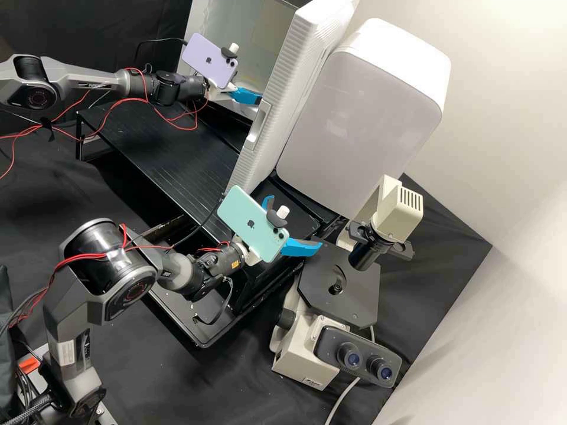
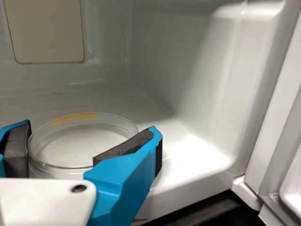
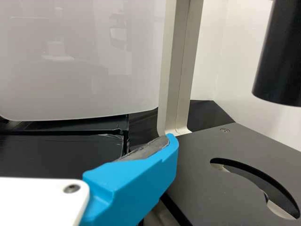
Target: Place the petri dish in the incubator
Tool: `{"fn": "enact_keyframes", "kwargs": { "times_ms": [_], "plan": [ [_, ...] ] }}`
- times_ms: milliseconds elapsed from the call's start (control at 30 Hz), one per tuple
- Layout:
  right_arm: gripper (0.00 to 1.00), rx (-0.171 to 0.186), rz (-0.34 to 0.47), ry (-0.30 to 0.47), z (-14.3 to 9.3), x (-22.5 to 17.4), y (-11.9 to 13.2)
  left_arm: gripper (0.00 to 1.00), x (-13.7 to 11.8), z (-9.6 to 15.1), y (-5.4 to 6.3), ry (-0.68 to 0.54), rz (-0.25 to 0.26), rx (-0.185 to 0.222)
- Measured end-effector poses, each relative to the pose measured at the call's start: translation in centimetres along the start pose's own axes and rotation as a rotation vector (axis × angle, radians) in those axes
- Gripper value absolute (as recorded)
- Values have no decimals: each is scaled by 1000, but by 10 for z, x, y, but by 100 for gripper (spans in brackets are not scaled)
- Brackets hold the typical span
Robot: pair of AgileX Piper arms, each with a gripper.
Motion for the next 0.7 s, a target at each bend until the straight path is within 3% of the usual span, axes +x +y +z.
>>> {"fn": "enact_keyframes", "kwargs": {
  "times_ms": [133, 167, 700],
  "plan": [
    [100, 0, 0, 0, 0, 0, 0, 0, 1, -3, -2, 0, -6, 24],
    [100, 0, 0, 0, 0, 0, 0, 100, 1, -4, -2, 0, -6, 23],
    [100, 0, 0, 0, 0, 0, 0, 100, 4, -12, -2, -19, -15, 29]
  ]
}}
